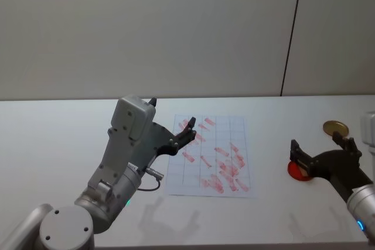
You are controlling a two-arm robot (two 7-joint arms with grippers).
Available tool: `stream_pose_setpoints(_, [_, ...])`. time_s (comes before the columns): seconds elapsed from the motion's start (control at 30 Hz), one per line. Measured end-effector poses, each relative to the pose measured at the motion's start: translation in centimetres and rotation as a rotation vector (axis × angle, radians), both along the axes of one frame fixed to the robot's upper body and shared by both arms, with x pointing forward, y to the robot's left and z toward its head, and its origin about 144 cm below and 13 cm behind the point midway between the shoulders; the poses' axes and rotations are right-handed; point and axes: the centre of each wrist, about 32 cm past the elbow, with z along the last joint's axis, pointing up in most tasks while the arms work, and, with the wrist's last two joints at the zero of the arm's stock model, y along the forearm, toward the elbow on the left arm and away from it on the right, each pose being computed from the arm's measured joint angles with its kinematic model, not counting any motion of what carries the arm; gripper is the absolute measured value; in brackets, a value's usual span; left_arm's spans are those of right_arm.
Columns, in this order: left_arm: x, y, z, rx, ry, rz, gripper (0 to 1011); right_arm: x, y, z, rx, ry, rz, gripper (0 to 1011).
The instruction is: Use the one hand to pick up the stamp and affix it onto the A4 paper.
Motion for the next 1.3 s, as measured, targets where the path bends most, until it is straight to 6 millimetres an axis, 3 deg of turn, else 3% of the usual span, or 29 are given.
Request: stream_pose_setpoints(1.3, [0.0, 0.0, 0.0, 0.0, 0.0, 0.0, 993, 8.4, -0.9, -4.6, -0.015, 0.248, -0.142, 1001])
